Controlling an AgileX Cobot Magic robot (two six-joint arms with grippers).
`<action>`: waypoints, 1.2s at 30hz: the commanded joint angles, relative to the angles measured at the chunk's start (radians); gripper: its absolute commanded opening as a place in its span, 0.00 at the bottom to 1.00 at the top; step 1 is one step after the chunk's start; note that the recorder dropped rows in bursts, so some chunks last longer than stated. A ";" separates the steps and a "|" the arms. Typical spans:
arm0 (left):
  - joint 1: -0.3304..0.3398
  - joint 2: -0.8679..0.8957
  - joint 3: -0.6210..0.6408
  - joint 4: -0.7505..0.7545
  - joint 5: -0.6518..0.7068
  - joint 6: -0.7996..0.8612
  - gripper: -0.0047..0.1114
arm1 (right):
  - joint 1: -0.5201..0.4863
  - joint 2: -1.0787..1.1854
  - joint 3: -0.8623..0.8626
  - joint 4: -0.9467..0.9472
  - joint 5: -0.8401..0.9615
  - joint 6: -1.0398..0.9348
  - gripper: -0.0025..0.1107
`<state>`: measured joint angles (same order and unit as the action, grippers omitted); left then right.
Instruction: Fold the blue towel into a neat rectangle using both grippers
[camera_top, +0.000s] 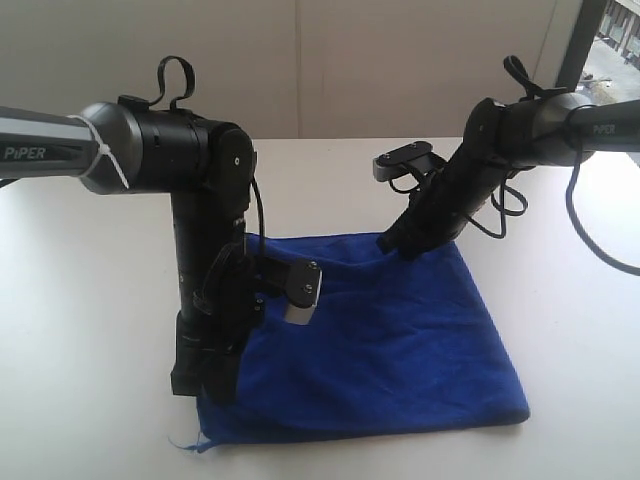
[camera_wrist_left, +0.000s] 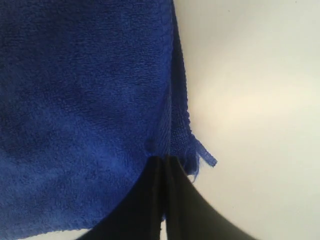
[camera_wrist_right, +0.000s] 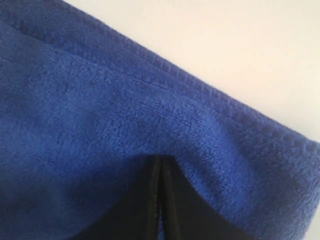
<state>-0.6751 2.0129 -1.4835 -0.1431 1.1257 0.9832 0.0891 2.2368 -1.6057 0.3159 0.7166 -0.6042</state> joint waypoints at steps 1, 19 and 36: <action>-0.005 -0.001 0.005 -0.006 0.054 -0.008 0.04 | -0.010 0.023 0.007 -0.034 -0.011 -0.002 0.02; -0.005 0.001 0.091 -0.007 -0.019 -0.013 0.04 | -0.010 0.023 0.007 -0.034 -0.009 -0.002 0.02; -0.005 -0.002 0.068 0.030 0.011 -0.124 0.60 | -0.010 0.023 0.007 -0.034 -0.009 -0.002 0.02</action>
<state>-0.6751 2.0129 -1.4004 -0.1228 1.0875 0.9052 0.0891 2.2368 -1.6057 0.3159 0.7150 -0.6042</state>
